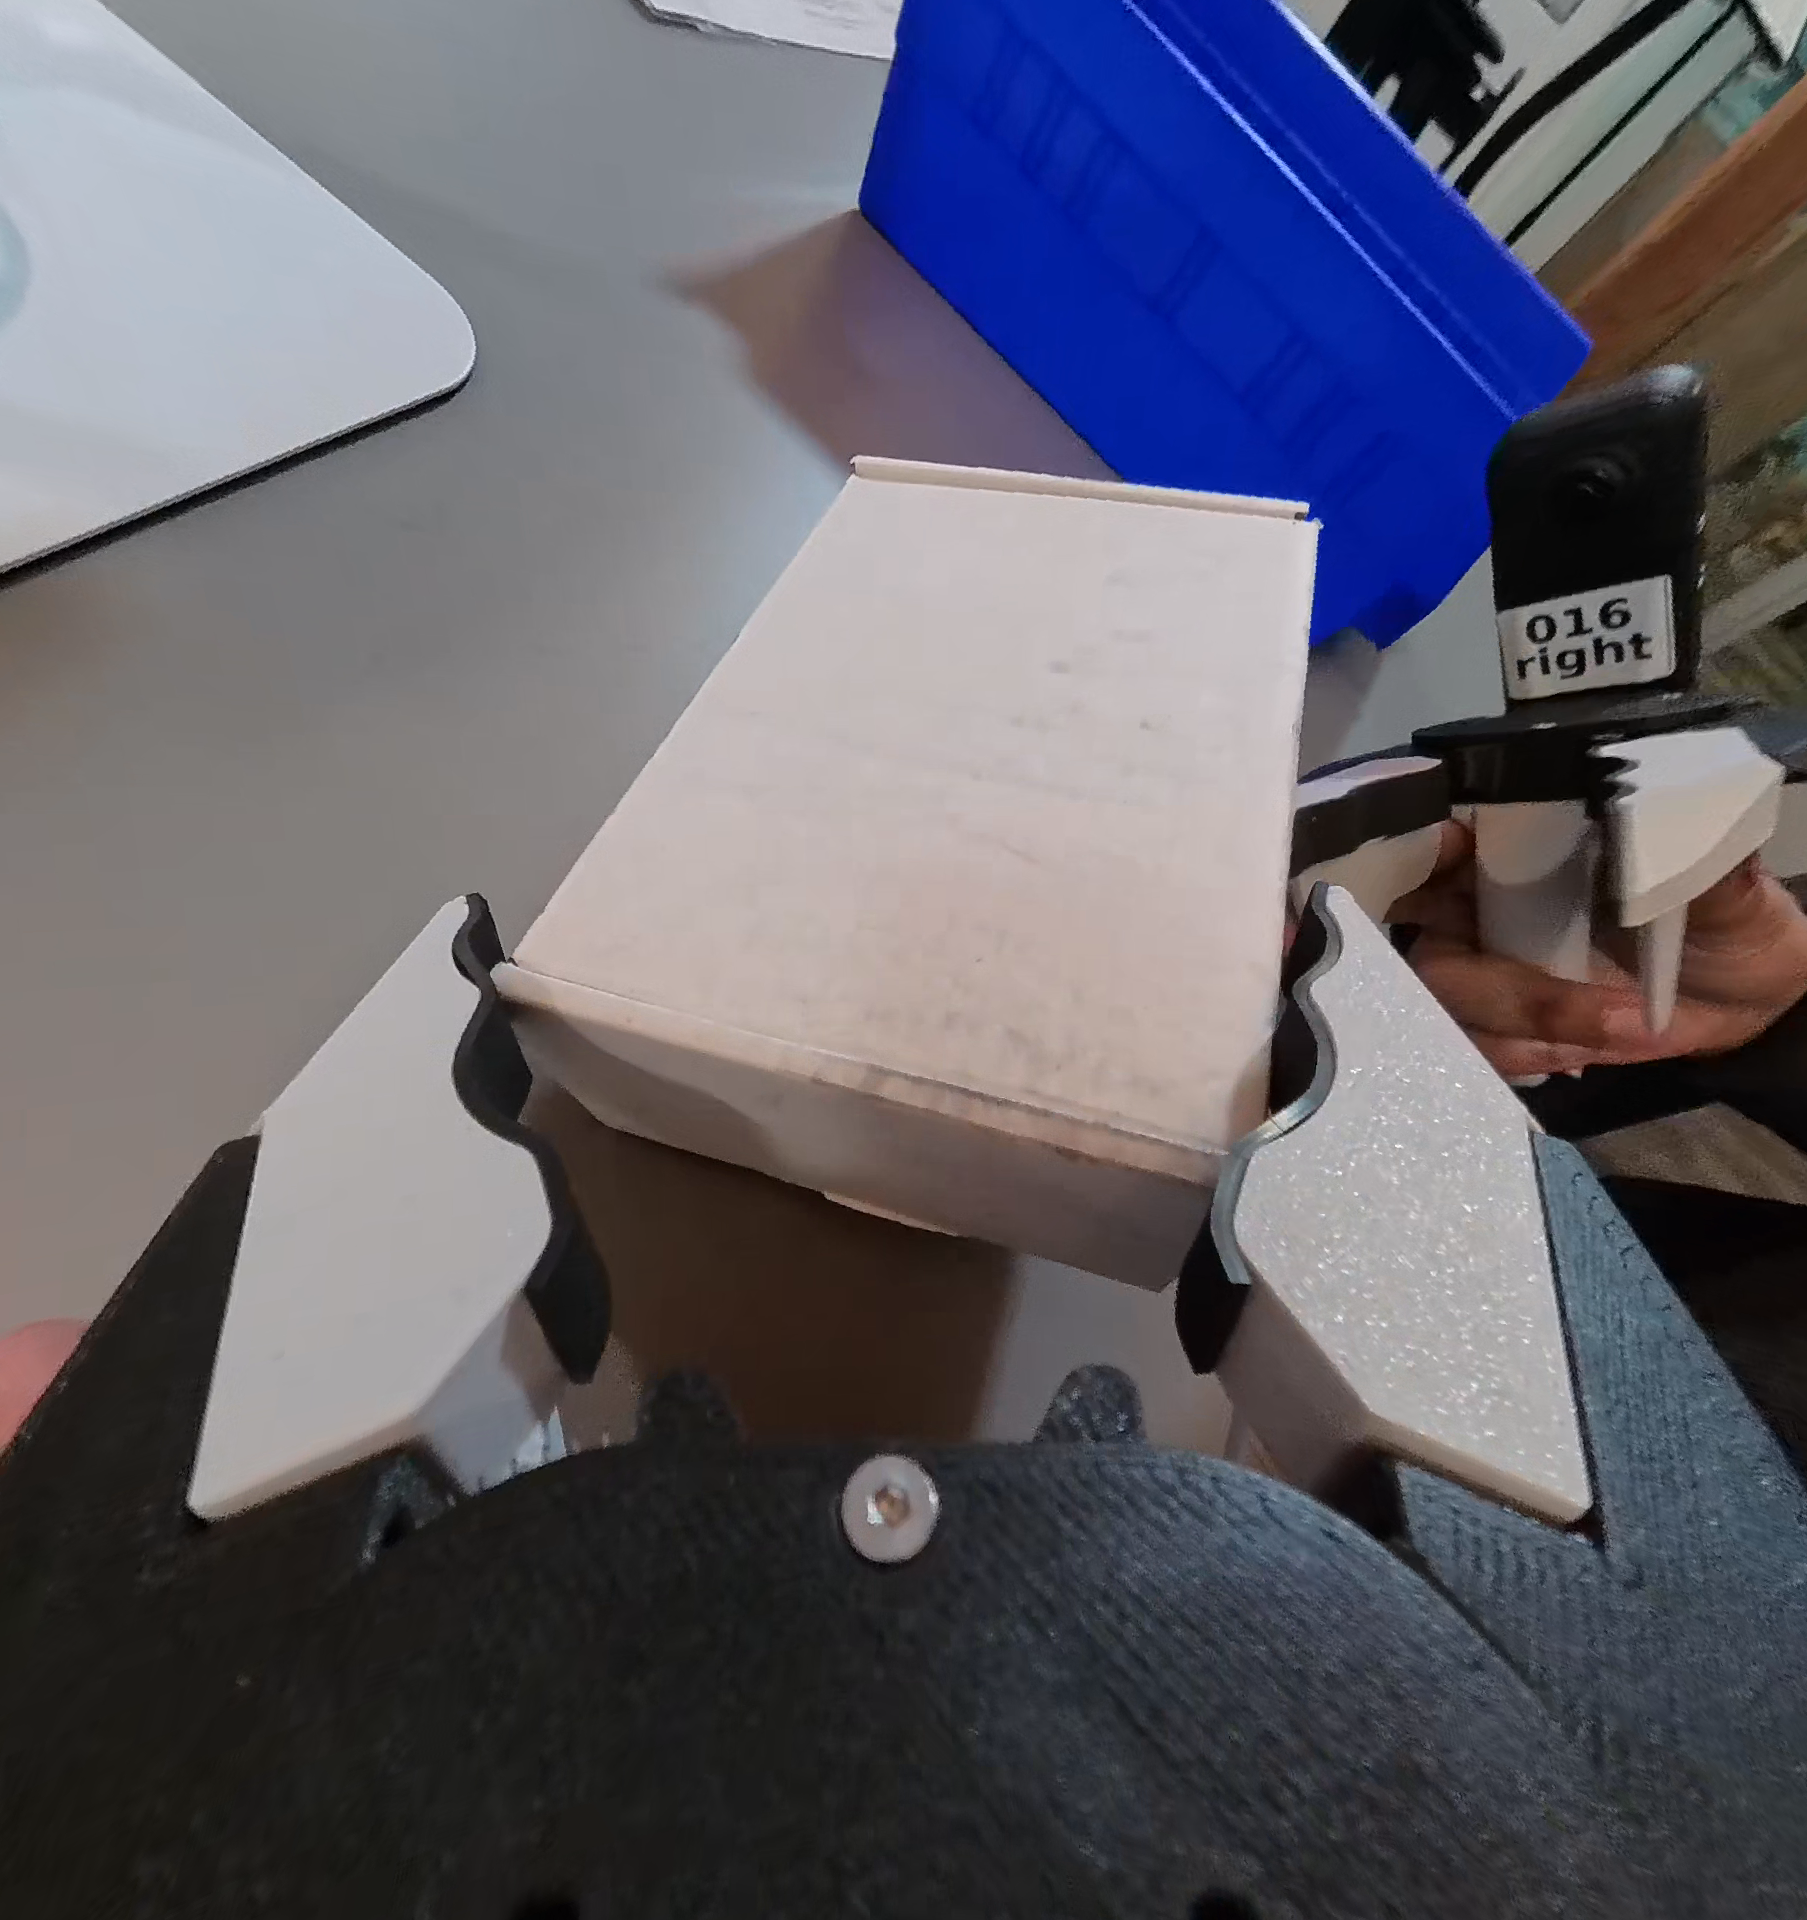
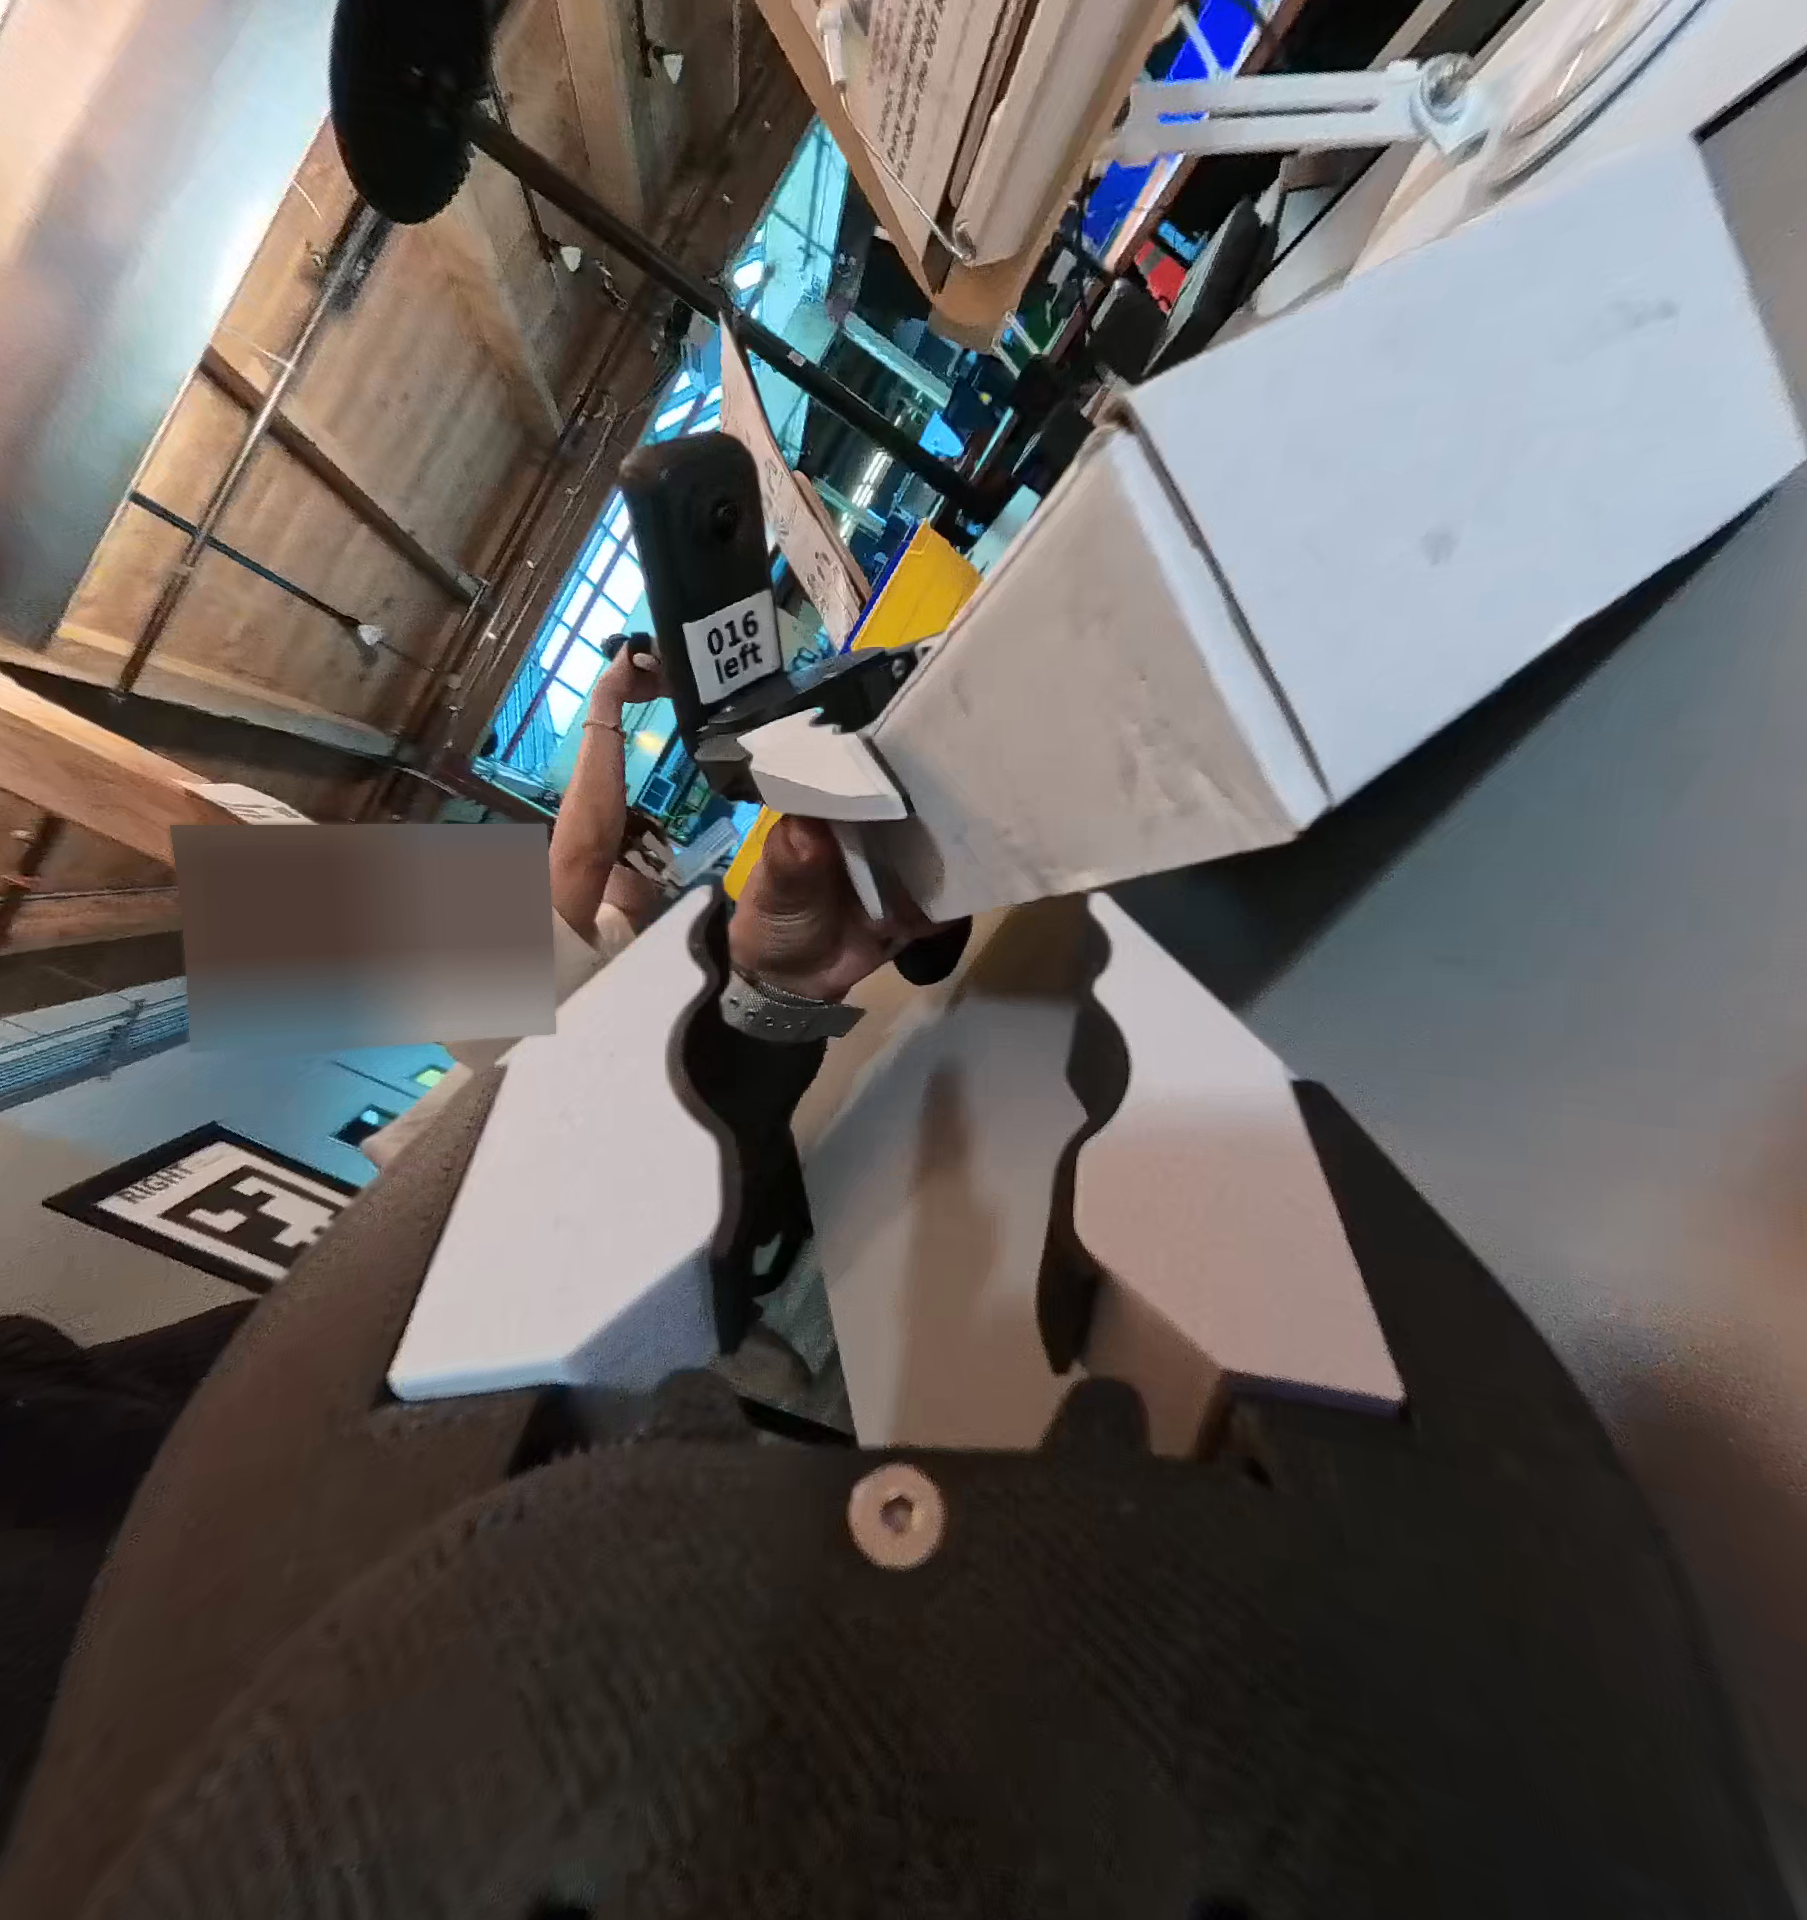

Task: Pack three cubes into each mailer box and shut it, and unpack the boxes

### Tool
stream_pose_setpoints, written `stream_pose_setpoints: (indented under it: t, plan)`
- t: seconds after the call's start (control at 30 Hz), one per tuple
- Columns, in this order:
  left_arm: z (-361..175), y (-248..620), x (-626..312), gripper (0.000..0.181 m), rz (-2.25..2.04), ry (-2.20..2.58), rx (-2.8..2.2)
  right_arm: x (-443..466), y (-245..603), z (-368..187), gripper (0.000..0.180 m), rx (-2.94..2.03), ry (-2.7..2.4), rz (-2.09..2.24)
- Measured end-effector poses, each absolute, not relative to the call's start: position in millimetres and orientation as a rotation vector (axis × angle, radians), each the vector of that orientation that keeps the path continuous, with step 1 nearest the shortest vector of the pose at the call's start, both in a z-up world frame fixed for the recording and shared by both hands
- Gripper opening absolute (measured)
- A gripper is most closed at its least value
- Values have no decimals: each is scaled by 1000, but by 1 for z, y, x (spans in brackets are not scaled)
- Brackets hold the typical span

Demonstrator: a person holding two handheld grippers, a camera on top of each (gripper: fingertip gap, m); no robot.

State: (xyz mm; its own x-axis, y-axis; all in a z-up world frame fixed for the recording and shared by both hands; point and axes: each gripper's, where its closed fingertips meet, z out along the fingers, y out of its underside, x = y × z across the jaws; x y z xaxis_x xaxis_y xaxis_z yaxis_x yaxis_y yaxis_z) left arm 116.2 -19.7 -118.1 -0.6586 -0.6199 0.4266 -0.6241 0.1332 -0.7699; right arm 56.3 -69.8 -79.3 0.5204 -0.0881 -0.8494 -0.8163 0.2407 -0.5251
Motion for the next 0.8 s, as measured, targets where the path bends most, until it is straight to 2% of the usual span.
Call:
stream_pose_setpoints:
  t: [0.27, 0.37, 0.63, 0.8]
  plan:
    - [-119, -15, 114, 145, 1598, -2360, 1319, 61, -73, -70, 61, -1111, 920, 701]
    - [-116, -16, 111, 145, 1602, -2300, 1317, 62, -74, -66, 53, -1083, 893, 709]
    - [-113, -23, 96, 144, 1567, -2177, 1270, 56, -73, -52, 38, -1160, 775, 537]
    - [-115, -25, 99, 142, 1539, -2201, 1348, 62, -77, -52, 38, -1167, 789, 490]
